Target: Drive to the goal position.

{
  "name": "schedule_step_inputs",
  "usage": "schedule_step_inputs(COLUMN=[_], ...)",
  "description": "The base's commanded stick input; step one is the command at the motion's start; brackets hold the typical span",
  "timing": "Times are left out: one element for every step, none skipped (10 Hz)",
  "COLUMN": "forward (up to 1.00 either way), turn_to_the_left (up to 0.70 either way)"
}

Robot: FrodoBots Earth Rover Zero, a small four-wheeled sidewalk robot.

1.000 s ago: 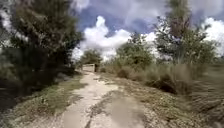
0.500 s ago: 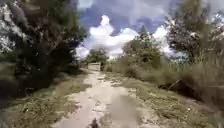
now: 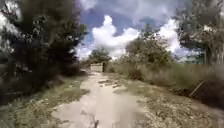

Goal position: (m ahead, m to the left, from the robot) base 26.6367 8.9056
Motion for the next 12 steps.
schedule_step_inputs(forward=[1.00, 1.00, 1.00, 1.00, 1.00, 1.00, 1.00, 1.00, 1.00, 1.00, 1.00, 1.00], turn_to_the_left=[0.00, 0.27, 0.27, 0.21, 0.02, 0.00, 0.00, 0.00, 0.00, 0.27, 0.27, 0.27])
